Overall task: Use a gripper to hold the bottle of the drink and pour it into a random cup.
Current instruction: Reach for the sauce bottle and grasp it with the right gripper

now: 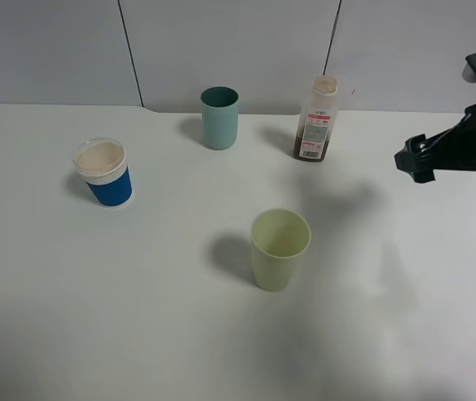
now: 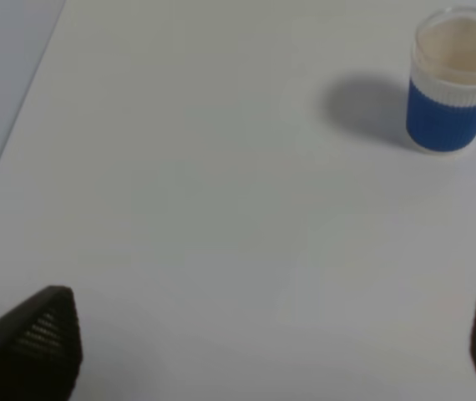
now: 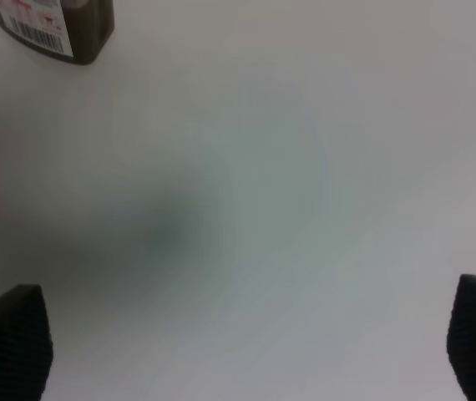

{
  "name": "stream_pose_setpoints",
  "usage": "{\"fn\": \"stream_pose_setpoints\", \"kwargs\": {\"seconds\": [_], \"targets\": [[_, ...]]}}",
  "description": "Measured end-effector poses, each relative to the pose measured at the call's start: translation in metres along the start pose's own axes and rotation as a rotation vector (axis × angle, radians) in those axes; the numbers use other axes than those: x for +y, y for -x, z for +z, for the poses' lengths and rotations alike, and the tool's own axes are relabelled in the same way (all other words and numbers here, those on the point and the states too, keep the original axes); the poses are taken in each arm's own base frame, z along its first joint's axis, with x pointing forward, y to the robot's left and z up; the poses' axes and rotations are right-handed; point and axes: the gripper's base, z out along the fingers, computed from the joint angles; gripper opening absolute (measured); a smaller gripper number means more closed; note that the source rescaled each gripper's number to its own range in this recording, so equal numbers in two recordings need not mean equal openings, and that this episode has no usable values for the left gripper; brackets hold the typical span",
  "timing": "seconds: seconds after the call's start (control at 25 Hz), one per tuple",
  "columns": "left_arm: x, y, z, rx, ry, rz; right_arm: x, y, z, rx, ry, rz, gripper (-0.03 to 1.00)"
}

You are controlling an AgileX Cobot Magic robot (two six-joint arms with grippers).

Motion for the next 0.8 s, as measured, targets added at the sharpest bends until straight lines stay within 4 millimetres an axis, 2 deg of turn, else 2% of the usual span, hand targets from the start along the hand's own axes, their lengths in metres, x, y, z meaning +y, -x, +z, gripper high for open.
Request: {"fn": "stream_pose_setpoints", "kwargs": {"seconds": [0.36, 0.52, 0.8], "targets": [[0.0, 0.0, 0.0, 0.0, 0.0, 0.0, 0.009, -0.009, 0.063, 0.05, 0.065, -0.12, 0.9], [0.0, 0.0, 0.0, 0.0, 0.0, 0.0, 0.009, -0.009, 0.073, 0.057, 0.074, -0.137, 0.9], [0.0, 0.0, 0.0, 0.0, 0.0, 0.0, 0.012, 0.005, 0.072, -0.096, 0.099, -0.188, 0.9]]}}
